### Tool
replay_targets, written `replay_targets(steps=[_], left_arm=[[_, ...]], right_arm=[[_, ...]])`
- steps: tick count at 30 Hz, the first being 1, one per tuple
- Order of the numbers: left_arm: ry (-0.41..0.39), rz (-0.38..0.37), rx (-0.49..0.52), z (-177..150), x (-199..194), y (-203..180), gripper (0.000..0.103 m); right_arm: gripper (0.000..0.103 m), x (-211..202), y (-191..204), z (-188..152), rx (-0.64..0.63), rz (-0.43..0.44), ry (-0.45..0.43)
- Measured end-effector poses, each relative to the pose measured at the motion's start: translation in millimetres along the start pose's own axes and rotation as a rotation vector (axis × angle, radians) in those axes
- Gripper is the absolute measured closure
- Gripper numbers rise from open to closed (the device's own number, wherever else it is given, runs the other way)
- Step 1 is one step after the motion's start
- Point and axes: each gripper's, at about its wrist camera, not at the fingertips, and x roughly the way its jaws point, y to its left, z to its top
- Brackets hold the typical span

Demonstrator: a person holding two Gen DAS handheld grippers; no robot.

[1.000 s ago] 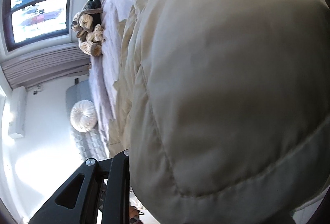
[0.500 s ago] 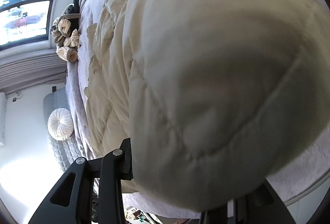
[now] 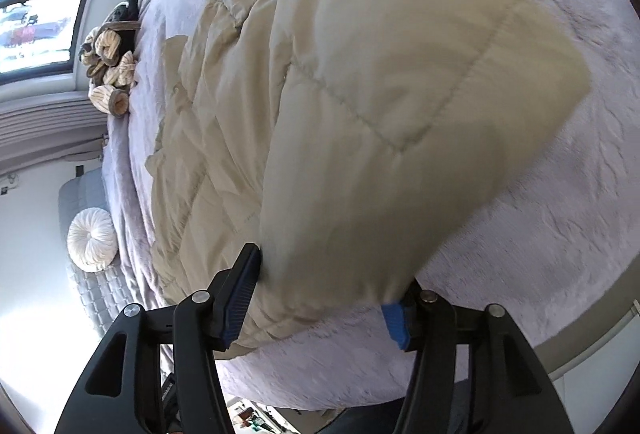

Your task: Fold large clothes

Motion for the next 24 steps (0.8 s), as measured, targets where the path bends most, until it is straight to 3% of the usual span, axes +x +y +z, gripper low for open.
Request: replay_targets(steps=[11, 12, 13, 15, 18, 24], left_arm=[[0.005, 0.009, 0.067, -2.4, -14.5, -7.3, 0.053], [0.0, 0.007, 0.074, -2.7, -15.7, -7.3, 0.048], [-0.007, 0.004, 0.081, -2.8, -17.2, -7.5, 0.024], [-0.037, 0.005, 0.09, -2.7, -20.4, -8.2, 0.009], [-0.041, 0.002, 0.106, -0.8, -21.0, -10.1, 0.009], [-0.072, 0.034, 0.099, 2.0, -21.1, -7.7, 0.009]], right_arm=[[0.035, -23.6, 48.5, -52.5, -0.247, -0.12, -0.06], [0.035, -24.2, 53.9, -57.3, -0.273, -0.126, -0.06], [0.035, -24.8, 59.0, -62.7, -0.298, -0.129, -0.059], [0.035, -25.5, 63.8, -70.9, -0.321, -0.132, -0.056], [0.029, -22.7, 71.8, -76.0, -0.325, -0.124, -0.05], [0.028, -20.5, 90.4, -79.6, -0.378, -0.134, -0.042]])
